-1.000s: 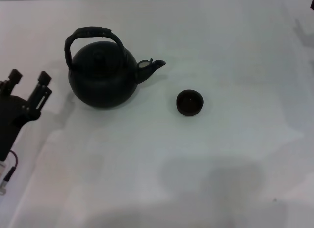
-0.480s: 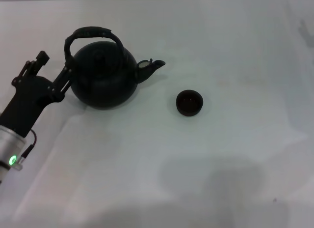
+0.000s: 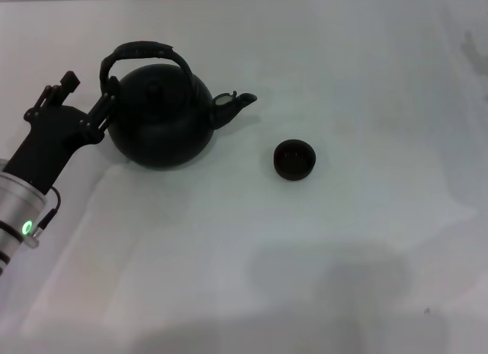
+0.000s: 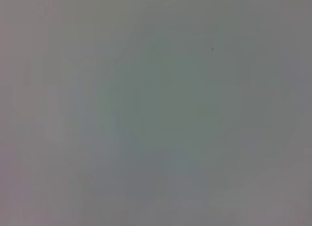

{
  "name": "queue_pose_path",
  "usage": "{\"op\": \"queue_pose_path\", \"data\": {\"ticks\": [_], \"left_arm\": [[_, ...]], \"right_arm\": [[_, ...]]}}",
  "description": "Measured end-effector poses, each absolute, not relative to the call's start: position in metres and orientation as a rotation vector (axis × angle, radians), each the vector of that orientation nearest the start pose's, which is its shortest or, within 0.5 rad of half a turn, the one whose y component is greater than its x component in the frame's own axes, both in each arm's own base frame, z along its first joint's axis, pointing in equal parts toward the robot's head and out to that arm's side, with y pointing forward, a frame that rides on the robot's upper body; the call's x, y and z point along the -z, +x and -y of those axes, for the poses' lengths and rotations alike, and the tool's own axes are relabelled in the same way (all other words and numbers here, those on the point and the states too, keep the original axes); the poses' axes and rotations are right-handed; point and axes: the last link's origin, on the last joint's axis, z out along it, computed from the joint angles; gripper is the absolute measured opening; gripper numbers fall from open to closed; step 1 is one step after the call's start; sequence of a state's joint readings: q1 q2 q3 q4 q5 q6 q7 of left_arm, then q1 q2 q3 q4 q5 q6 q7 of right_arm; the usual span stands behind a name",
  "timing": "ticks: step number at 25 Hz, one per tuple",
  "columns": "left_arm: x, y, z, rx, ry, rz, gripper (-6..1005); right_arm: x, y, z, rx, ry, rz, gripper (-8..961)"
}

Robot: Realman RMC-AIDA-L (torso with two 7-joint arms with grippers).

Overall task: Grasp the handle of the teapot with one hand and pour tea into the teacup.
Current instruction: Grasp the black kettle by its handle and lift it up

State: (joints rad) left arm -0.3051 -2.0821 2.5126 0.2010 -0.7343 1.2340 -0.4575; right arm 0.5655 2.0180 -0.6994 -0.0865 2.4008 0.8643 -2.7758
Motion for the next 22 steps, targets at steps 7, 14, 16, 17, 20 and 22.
{"op": "queue_pose_path", "data": {"ticks": [7,14,16,17,20,22], "left_arm": [[0.0604,-0.325,-0.2802,0.874,-1.82,0.798,752],[0.0619,-0.3228,-0.2824,0.872,-1.834,0.792,630],[0.0615,-0.3226,-0.283,0.873,-1.832,0.791,567],[0.0615,-0.3224,-0.2833,0.873,-1.832,0.79,535],[0.0614,-0.3218,-0.284,0.873,-1.833,0.785,396],[0.0613,-0.3217,-0.2842,0.87,-1.834,0.78,303]], "right_arm": [[-0.0304,0.3644,-0.3798,-0.502,-1.582,-0.713,853],[-0.0298,0.3665,-0.3776,-0.524,-1.571,-0.749,854],[-0.0293,0.3669,-0.3769,-0.534,-1.57,-0.762,854],[-0.0293,0.367,-0.3767,-0.537,-1.57,-0.766,854],[-0.0293,0.3678,-0.376,-0.537,-1.569,-0.769,854],[-0.0288,0.3681,-0.3754,-0.536,-1.569,-0.771,854]]}}
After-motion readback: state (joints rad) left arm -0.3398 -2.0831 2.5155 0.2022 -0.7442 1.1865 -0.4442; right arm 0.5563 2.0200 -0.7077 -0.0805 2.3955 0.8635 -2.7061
